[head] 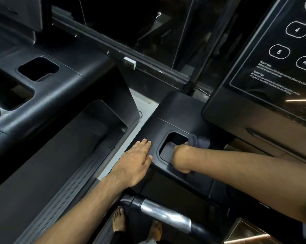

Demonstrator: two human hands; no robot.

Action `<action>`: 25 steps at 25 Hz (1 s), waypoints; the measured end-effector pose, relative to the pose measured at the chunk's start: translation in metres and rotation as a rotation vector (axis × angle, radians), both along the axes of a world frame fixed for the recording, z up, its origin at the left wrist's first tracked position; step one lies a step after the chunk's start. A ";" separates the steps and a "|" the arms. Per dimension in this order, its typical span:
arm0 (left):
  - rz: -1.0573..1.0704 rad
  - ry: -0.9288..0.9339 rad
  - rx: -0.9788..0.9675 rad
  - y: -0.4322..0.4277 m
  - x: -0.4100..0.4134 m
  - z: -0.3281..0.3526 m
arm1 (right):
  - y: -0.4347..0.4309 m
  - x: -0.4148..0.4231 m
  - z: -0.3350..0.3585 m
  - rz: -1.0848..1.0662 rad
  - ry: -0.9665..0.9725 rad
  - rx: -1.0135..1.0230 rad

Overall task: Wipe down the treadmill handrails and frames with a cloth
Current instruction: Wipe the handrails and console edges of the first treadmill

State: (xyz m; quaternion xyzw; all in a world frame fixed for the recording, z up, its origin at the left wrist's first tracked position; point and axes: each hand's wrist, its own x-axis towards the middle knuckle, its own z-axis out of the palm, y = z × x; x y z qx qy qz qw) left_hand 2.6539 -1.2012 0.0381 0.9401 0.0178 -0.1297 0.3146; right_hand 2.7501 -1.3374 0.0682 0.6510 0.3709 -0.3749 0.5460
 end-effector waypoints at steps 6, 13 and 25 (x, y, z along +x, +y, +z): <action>-0.027 -0.001 -0.014 0.003 0.000 0.005 | -0.016 0.026 0.034 -0.935 0.227 0.676; -0.031 -0.015 -0.068 0.009 0.010 0.001 | -0.014 0.005 -0.017 -2.366 -0.303 1.730; -0.011 -0.040 -0.039 0.004 0.008 -0.004 | -0.029 -0.010 -0.014 -1.158 0.129 1.025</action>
